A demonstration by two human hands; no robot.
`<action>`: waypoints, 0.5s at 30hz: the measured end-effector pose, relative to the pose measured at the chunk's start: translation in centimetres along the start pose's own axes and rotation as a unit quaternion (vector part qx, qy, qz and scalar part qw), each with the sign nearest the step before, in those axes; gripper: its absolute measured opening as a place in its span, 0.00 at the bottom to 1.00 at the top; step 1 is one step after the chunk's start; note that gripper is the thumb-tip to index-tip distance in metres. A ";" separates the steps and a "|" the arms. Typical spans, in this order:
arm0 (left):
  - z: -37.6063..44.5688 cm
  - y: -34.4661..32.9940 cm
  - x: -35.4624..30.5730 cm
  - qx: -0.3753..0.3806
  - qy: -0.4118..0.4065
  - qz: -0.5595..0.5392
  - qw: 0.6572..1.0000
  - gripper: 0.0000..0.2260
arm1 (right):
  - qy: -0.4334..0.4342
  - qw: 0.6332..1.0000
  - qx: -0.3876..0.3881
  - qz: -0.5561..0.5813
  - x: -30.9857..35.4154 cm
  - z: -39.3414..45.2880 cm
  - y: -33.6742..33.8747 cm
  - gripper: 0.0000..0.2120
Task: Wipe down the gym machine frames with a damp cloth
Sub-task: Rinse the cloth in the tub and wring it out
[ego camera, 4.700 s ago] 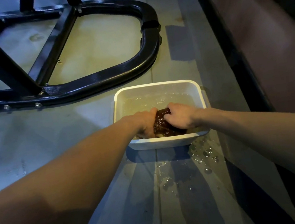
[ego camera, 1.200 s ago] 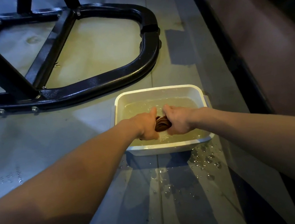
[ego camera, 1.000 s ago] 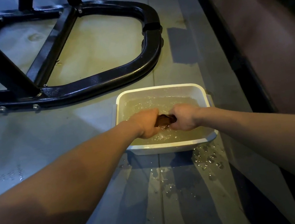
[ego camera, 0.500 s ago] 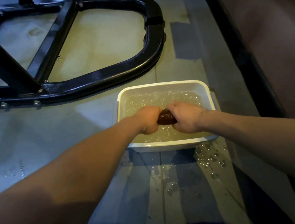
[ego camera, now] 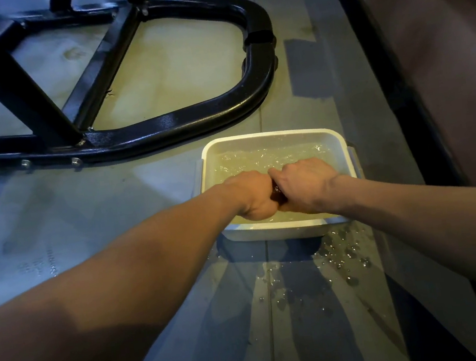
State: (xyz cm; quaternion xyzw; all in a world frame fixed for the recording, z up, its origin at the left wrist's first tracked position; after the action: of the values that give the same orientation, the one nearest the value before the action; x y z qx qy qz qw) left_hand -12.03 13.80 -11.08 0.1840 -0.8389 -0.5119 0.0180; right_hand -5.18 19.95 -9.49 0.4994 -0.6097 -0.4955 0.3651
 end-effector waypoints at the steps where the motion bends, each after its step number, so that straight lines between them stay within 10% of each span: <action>1: -0.1 0.2 -0.1 0.000 -0.002 -0.002 1.000 0.09 | -0.002 1.000 -0.001 0.004 0.0 0.0 0.2 0.18; 9: -0.7 1.1 0.1 -0.007 -0.012 0.034 0.999 0.08 | 0.003 0.996 0.078 0.050 -0.6 0.0 0.4 0.09; 15: 0.0 0.4 0.9 -0.033 -0.028 0.041 0.998 0.26 | -0.082 0.969 0.131 0.194 -2.4 0.6 -1.9 0.24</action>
State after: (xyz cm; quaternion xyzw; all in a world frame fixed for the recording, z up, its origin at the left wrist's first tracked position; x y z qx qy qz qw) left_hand -12.98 13.67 -10.83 0.1344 -0.8288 -0.5428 0.0214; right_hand -4.75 22.42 -11.36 0.3730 -0.7822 -0.3703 0.3345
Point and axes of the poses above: each hand's wrist, its own z-axis towards the middle knuckle, its own y-axis out of the back of the hand, x = y × z, the point moved 6 cm from there along z, towards the middle knuckle, and after that the axes turned 2 degrees about z, right-handed, at the moved point
